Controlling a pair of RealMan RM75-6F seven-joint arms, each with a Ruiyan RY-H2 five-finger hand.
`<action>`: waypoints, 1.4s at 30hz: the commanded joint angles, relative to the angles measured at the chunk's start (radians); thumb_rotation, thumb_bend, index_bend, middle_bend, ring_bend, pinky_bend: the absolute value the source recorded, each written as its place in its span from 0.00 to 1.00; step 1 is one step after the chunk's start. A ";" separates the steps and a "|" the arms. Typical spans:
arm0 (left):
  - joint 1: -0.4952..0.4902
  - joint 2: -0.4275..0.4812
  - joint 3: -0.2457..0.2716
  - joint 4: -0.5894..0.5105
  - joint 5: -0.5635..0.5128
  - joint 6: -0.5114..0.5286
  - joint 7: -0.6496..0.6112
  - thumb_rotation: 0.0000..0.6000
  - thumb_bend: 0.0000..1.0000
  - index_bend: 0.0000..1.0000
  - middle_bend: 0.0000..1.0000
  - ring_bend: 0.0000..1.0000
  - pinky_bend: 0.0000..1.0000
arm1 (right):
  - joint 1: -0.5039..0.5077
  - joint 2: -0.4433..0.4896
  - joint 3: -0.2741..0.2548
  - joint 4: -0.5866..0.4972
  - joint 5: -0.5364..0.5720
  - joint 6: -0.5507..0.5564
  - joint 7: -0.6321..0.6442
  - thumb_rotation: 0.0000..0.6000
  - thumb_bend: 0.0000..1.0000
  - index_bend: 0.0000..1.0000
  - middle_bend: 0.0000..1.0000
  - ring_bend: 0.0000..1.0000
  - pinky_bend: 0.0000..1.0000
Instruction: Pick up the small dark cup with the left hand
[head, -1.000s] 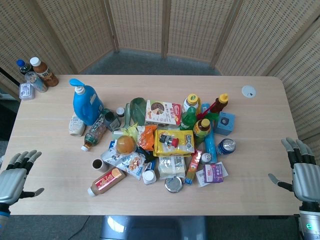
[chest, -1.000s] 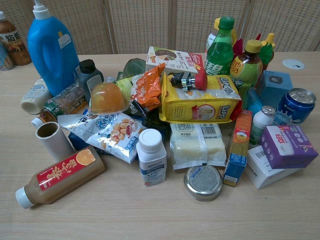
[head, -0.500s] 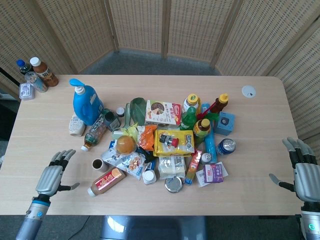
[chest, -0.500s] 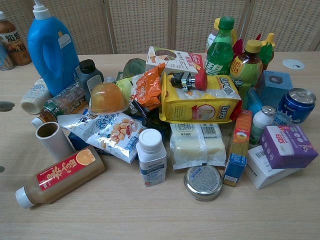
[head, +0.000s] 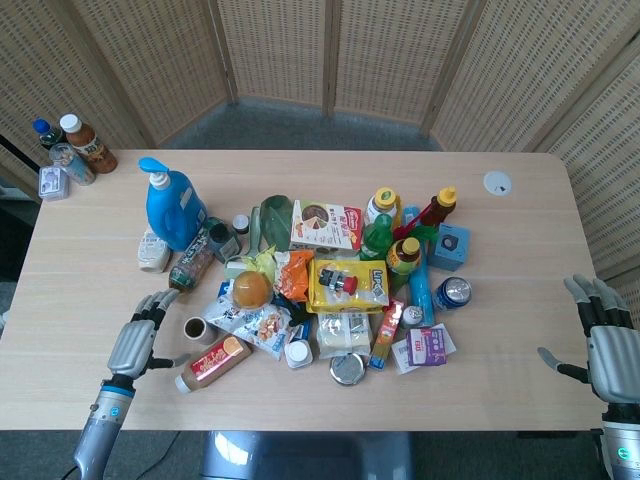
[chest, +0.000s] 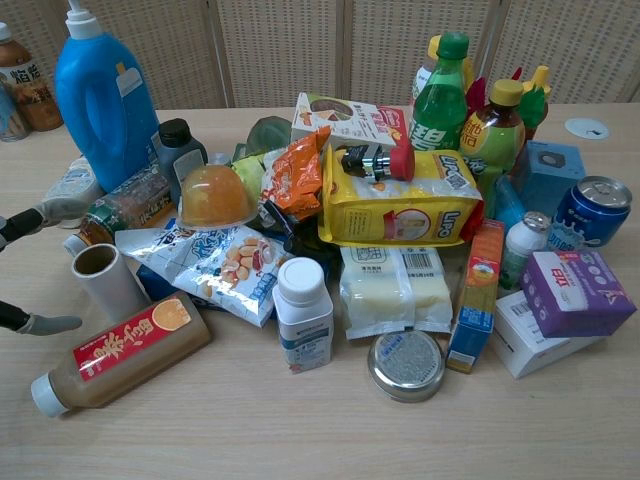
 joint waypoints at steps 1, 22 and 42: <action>-0.012 -0.019 -0.008 0.014 -0.002 -0.004 -0.012 1.00 0.03 0.00 0.00 0.00 0.00 | 0.000 0.000 0.000 0.001 0.001 -0.001 0.000 1.00 0.00 0.00 0.00 0.00 0.00; -0.033 -0.162 -0.047 0.153 -0.013 0.074 0.038 1.00 0.09 0.73 0.53 0.50 0.51 | 0.000 0.002 0.002 0.001 0.004 -0.002 0.011 1.00 0.00 0.00 0.00 0.00 0.00; -0.011 0.182 -0.153 -0.236 0.058 0.284 0.113 1.00 0.10 0.75 0.56 0.53 0.54 | 0.000 0.000 -0.004 -0.007 -0.006 -0.001 -0.011 1.00 0.00 0.00 0.00 0.00 0.00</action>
